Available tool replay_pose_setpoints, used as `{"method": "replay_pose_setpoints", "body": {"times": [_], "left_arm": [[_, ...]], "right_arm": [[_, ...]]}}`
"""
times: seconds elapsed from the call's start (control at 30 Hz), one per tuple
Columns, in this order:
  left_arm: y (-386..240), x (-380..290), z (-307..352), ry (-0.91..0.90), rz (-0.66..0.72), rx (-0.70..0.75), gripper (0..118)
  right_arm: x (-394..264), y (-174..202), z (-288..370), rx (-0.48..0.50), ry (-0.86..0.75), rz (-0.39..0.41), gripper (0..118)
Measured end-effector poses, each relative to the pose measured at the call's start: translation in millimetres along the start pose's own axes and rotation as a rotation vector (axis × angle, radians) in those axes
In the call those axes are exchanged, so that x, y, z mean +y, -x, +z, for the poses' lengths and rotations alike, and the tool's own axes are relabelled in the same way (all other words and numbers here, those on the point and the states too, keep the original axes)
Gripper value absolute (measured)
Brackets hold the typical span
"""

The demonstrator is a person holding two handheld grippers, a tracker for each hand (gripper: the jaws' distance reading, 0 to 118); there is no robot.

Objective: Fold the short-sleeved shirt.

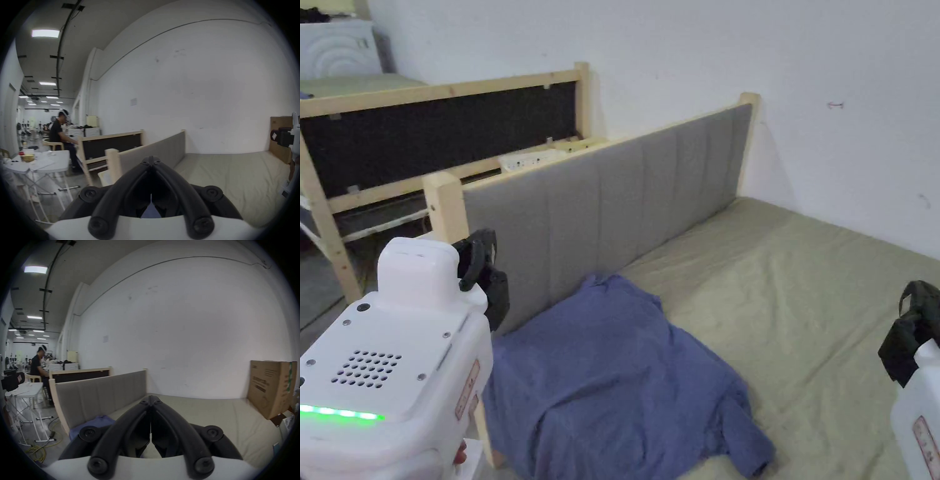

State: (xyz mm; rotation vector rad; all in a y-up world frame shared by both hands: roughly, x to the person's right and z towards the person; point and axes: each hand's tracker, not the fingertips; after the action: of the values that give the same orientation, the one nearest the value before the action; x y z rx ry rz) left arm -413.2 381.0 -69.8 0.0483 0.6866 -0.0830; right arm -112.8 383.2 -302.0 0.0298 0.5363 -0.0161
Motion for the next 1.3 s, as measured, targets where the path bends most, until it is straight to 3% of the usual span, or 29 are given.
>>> {"method": "replay_pose_setpoints", "body": {"times": [0.1, 0.3, 0.33, 0.4, 0.47, 0.6, 0.67, 0.7, 0.73, 0.77, 0.8, 0.83, 0.9, 1.03, 1.13, 1.3], "left_arm": [[18.0, -0.2, 2.6, 0.013, -0.002, 0.043, 0], [8.0, -8.4, -39.8, 0.111, 0.008, 0.029, 0], [2.5, -13.2, -55.2, 0.158, 0.022, -0.005, 4], [-6.5, -26.7, -94.4, 0.256, 0.059, -0.101, 15], [-21.9, -48.5, -141.8, 0.403, 0.071, -0.152, 16], [-66.6, -125.5, -244.4, 0.795, 0.102, -0.396, 16], [-101.7, -171.6, -268.9, 0.946, 0.073, -0.433, 16], [-113.3, -193.3, -280.8, 0.988, -0.072, -0.424, 17], [-125.5, -211.0, -293.3, 0.993, -0.164, -0.426, 28], [-131.6, -228.1, -304.8, 1.065, -0.145, -0.469, 46], [-132.9, -246.5, -315.5, 1.137, -0.065, -0.516, 74], [-136.9, -263.3, -324.7, 1.132, 0.120, -0.544, 105], [-138.7, -280.7, -332.0, 1.159, 0.183, -0.517, 100], [-148.5, -290.3, -337.1, 1.071, -0.051, -0.382, 100], [-150.9, -296.9, -342.3, 1.147, -0.173, -0.351, 100], [-152.6, -312.6, -339.4, 1.198, -0.147, -0.345, 87]], "right_arm": [[-2.5, 19.2, -11.4, 0.074, 0.026, -0.031, 0], [-13.9, 28.6, -20.4, 0.111, 0.058, -0.035, 0], [-16.4, 28.2, -22.2, 0.111, 0.060, -0.027, 0], [-21.4, 23.4, -29.3, 0.121, 0.085, -0.034, 0], [-19.5, 26.0, -25.4, 0.129, 0.112, -0.050, 0], [-21.3, 26.0, -25.6, 0.125, 0.144, -0.038, 0], [-32.1, 19.4, -46.7, 0.126, 0.170, -0.048, 0], [-33.5, 18.9, -48.8, 0.126, 0.179, -0.048, 0], [-33.7, 18.8, -48.7, 0.126, 0.192, -0.055, 0], [-33.5, 18.5, -48.5, 0.132, 0.205, -0.062, 0], [-70.6, 0.8, -78.1, 0.128, 0.208, -0.061, 0], [-73.1, -0.4, -81.9, 0.115, 0.211, -0.062, 0], [-76.2, -3.3, -89.7, 0.115, 0.218, -0.052, 0], [-81.1, -7.7, -99.9, 0.111, 0.238, -0.086, 0], [-85.3, -6.3, -102.3, 0.108, 0.234, -0.086, 0], [-88.3, -5.1, -102.6, 0.108, 0.237, -0.084, 0]]}}
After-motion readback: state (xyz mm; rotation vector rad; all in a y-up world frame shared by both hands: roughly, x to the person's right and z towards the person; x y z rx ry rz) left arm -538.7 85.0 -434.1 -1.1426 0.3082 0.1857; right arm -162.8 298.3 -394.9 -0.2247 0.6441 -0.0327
